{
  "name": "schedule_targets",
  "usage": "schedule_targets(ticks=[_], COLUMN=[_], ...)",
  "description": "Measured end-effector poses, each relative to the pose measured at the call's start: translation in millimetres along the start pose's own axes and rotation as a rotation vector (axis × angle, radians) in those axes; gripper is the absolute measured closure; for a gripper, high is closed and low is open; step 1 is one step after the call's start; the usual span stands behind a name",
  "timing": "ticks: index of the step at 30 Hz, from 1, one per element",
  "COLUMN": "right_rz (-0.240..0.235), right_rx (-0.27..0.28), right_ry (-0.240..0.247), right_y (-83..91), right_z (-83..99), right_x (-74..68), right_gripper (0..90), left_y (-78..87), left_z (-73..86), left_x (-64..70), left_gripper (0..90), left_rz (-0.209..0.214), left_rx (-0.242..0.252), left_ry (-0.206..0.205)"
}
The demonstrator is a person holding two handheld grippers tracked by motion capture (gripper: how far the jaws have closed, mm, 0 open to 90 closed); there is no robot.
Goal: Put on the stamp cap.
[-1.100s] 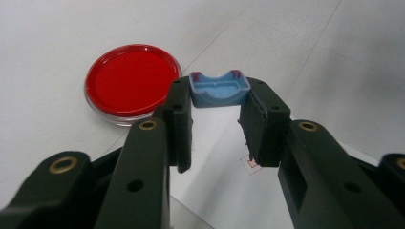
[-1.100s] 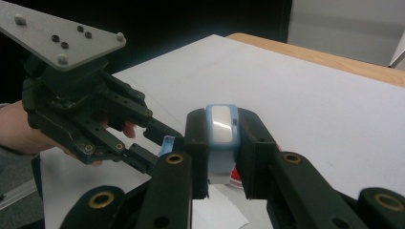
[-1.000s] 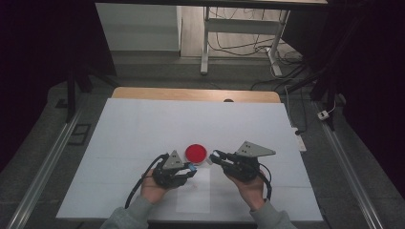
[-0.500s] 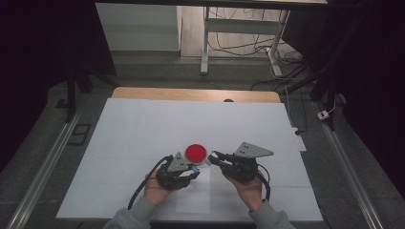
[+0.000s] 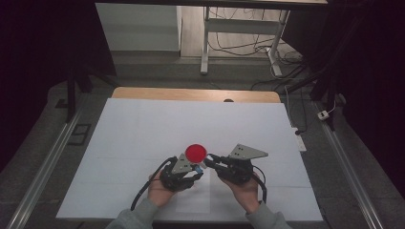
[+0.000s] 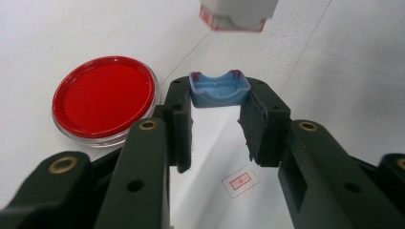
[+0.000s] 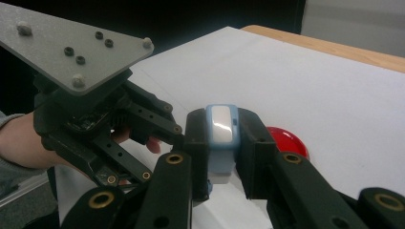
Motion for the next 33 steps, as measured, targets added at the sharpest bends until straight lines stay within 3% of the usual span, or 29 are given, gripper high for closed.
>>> schedule_targets(ticks=[14,33], right_rz=[0.008,0.028], right_rx=[-0.020,-0.029], right_ry=[-0.017,-0.029], right_y=[-9.8,-12.5], right_z=[4.5,8.2], right_x=[-7.9,-6.9], right_gripper=[75.2,75.1], left_y=[0.8,1.8], left_z=[-1.8,-2.7], left_x=[1.4,2.0], left_gripper=[65.3,65.2], left_rz=[-0.020,-0.027], left_rx=[0.025,0.038], left_ry=[-0.013,-0.014])
Point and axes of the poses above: each handheld gripper's, and its own axes: y roughly backward along the jaws, z roughly out of its underside, x roughly to its right, the point moved 8 cm from there along -y, roughly forward along the jaws, and after that the axes turned 10 degrees about y, right-handed, at the moved point
